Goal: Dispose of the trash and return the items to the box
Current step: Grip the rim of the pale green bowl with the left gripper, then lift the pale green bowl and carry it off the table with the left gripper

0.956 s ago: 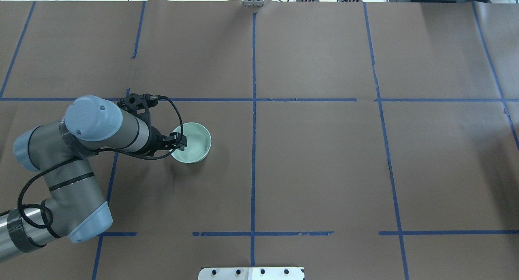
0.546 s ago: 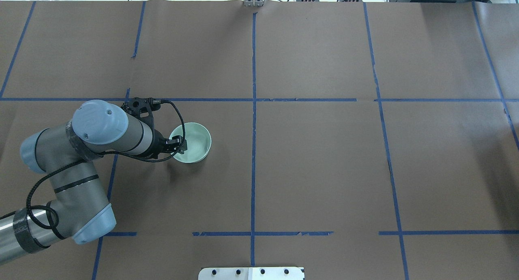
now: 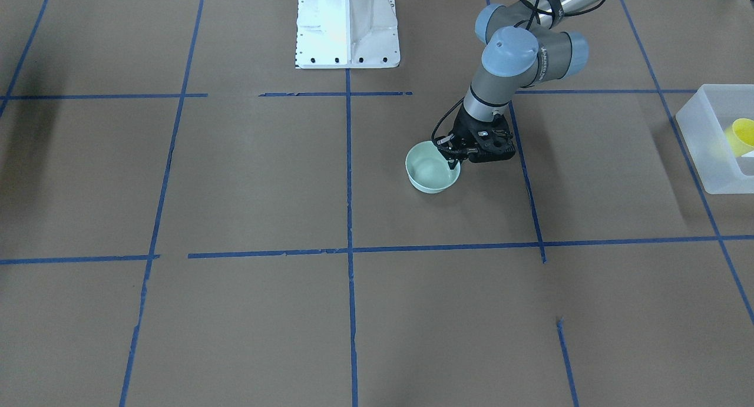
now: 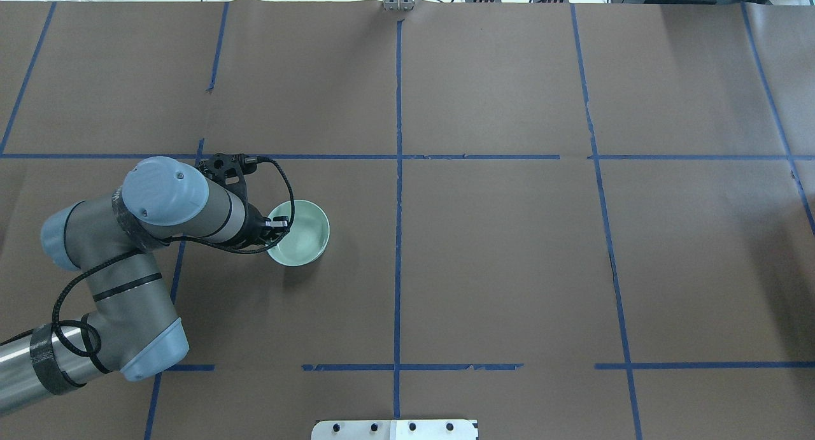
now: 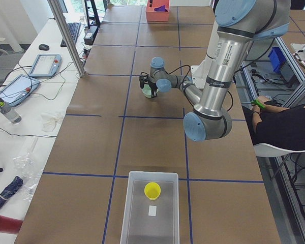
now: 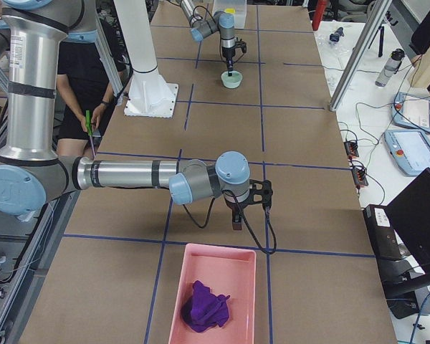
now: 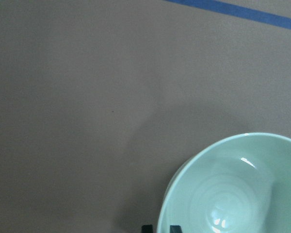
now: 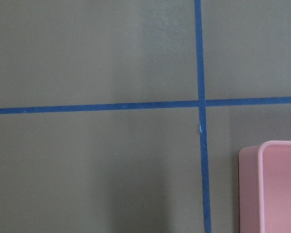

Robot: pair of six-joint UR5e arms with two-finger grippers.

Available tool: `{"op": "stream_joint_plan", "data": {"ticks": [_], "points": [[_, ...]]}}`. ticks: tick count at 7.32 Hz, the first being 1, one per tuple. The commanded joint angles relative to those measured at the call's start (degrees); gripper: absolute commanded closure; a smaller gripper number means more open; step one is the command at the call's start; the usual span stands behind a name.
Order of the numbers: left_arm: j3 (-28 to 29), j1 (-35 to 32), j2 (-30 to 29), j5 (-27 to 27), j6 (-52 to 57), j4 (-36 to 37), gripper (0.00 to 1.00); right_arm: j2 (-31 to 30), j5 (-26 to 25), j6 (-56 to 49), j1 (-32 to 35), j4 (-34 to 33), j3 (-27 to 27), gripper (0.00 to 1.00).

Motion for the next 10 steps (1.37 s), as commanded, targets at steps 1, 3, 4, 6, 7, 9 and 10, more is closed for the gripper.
{"op": "stream_joint_plan", "data": {"ticks": [1, 3, 4, 6, 7, 9, 10], "points": [[-5.8, -1.1, 0.7, -2.1, 0.0, 0.4, 1.00, 0.0, -0.1, -0.1, 0.0, 0.0, -0.1, 0.00], [-8.6, -11.3, 0.8, -5.6, 1.0, 6.2, 1.00, -0.3, -0.2, -0.1, 0.0, 0.3, -0.3, 0.00], [-8.8, -13.5, 1.0, -5.7, 4.9, 6.8, 1.00, -0.7, -0.3, -0.4, 0.3, 0.4, -0.4, 0.00], [-9.5, -15.9, 5.2, -5.8, 14.0, 6.8, 1.00, -1.1, -0.1, -1.5, 1.8, 0.1, -0.9, 0.00], [-9.4, -18.3, 6.4, -6.2, 17.9, 6.8, 1.00, -1.5, -0.1, -2.9, 2.5, 0.0, -1.2, 0.00], [-8.9, -24.2, 10.2, -11.2, 27.6, 6.4, 1.00, -1.0, 0.5, -5.1, 4.0, -0.1, -3.9, 0.00], [-8.8, -26.4, 12.3, -11.4, 32.1, 6.1, 1.00, -0.8, 0.6, -5.2, 4.2, -0.1, -5.0, 0.00]]}}
